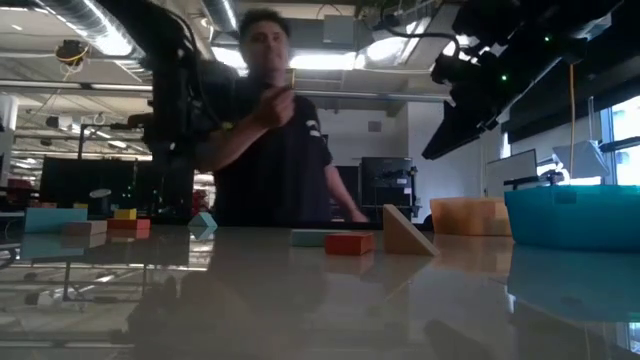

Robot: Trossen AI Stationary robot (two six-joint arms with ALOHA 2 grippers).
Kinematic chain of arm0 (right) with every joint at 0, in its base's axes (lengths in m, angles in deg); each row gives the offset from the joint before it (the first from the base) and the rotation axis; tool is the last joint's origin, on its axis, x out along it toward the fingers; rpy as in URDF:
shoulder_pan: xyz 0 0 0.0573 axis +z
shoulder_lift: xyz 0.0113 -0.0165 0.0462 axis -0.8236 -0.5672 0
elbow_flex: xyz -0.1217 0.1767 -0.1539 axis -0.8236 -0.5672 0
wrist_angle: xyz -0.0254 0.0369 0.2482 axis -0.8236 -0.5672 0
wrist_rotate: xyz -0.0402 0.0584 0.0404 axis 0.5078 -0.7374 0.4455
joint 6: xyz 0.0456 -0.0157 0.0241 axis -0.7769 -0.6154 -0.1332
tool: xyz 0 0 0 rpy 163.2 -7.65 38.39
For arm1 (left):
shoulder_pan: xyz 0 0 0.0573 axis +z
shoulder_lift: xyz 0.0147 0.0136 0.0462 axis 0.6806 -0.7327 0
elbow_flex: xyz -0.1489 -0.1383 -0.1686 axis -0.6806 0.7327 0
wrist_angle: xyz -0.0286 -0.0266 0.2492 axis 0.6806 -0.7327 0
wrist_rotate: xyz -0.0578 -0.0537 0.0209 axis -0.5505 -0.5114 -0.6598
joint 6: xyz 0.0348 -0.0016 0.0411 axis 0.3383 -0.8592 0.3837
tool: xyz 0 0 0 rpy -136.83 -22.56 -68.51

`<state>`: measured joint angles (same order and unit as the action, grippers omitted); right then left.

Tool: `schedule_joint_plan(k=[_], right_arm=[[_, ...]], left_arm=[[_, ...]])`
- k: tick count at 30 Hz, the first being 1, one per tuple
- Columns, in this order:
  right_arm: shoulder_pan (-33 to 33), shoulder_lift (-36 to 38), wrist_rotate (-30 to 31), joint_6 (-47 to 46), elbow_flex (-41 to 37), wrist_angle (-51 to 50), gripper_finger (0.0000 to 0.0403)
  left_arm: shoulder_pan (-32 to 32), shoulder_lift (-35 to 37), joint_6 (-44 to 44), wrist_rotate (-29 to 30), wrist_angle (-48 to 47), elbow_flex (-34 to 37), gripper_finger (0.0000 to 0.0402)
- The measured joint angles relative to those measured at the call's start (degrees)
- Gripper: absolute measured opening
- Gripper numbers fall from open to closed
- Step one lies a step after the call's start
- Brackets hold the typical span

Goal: Sort blocks by size
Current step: Put the yellow cube block into the orange bin

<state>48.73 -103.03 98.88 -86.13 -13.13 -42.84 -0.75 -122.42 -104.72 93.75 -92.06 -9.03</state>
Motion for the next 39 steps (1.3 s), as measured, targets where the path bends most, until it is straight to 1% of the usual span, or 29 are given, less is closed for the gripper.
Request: schedule_joint_plan(k=[4, 8, 12, 15, 20, 22, 27, 33, 39], right_arm=[[0.0, 0.0, 0.0, 0.0, 0.0, 0.8, 0.0285], [0.0, 0.0, 0.0, 0.2, 0.0, 2.4, 0.0285], [0.0, 0.0, 0.0, 0.2, 0.0, 2.7, 0.0285], [0.0, 0.0, -0.1, 0.2, 0.0, 2.7, 0.0285], [0.0, 0.0, -1.1, 0.0, 0.0, 2.6, 0.0285], [0.0, 0.0, -1.7, 0.0, 0.0, 2.7, 0.0285], [0.0, 0.0, -2.0, 0.0, 0.0, 2.8, 0.0285], [0.0, 0.0, -2.0, -0.1, 0.0, 2.8, 0.0285], [0.0, 0.0, -2.0, -0.1, 0.0, 2.8, 0.0285]], left_arm=[[4.1, -5.8, 1.1, 0.1, -2.1, -1.3, 0.0124], [6.5, -11.6, 3.7, 0.4, -3.5, -3.3, 0.0092], [8.2, -16.6, 4.8, 4.7, -8.5, -6.6, 0.0059], [9.3, -18.7, 4.7, 9.1, -13.0, -8.6, 0.0034], [11.7, -19.4, 4.2, 9.7, -15.3, -8.8, 0.0005], [12.6, -19.8, 4.3, 9.2, -15.7, -8.7, 0.0002], [12.5, -22.5, 4.6, 8.3, -14.9, -8.7, 0.0006], [12.5, -25.6, 7.0, 7.3, -14.7, -8.8, 0.0001], [10.0, -25.9, 10.4, 6.8, -14.9, -8.8, 0.0002]])
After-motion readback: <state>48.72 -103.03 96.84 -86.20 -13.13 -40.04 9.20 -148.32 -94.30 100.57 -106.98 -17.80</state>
